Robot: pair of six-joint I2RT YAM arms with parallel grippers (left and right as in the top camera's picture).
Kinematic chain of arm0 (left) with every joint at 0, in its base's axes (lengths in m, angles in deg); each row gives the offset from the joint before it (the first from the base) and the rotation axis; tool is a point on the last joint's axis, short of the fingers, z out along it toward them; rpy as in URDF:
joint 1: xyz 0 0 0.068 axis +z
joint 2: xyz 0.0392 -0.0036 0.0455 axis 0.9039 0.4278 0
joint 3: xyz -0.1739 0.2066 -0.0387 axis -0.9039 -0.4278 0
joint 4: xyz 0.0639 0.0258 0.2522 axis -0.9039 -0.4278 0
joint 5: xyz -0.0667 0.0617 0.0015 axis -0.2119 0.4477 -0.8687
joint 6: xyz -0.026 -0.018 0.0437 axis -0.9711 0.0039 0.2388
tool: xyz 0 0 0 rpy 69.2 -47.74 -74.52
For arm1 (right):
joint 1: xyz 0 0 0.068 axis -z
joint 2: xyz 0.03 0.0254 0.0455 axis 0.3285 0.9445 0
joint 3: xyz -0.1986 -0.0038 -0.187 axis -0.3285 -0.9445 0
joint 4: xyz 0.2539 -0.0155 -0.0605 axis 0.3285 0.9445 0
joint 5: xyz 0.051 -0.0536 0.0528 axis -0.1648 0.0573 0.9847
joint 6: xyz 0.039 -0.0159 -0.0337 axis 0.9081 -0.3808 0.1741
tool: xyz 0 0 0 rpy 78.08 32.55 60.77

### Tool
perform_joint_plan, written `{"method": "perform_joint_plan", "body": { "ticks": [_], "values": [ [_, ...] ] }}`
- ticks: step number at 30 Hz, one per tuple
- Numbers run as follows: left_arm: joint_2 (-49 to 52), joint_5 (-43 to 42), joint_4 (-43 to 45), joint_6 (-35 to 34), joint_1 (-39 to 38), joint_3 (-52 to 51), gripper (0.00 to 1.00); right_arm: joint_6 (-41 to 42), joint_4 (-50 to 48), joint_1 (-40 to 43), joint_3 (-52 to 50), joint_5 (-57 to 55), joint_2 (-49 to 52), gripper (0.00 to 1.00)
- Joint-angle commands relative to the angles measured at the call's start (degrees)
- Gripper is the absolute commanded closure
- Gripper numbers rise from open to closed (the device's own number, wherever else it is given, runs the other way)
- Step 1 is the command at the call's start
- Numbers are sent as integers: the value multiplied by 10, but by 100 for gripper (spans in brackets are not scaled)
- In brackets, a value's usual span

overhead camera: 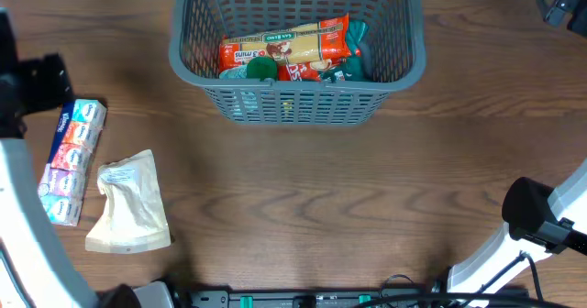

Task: Pack container
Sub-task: 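Grasp the tissue packet multipack with the left gripper and lift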

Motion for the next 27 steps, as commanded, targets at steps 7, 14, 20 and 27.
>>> {"method": "perform_joint_plan", "body": {
  "ticks": [7,14,20,27],
  "values": [
    [37,-126,169,200,135,-218,2,-8,-8,-2,2,4,-4,1],
    [99,-125,208,334,146,-295,2,-8,-17,-2,2,4,-4,1],
    [205,-125,221,334,146,-296,2,-8,-21,-2,2,4,-4,1],
    [304,-125,260,334,146,-296,1,-8,-14,-2,2,4,-4,1]
  ]
}}
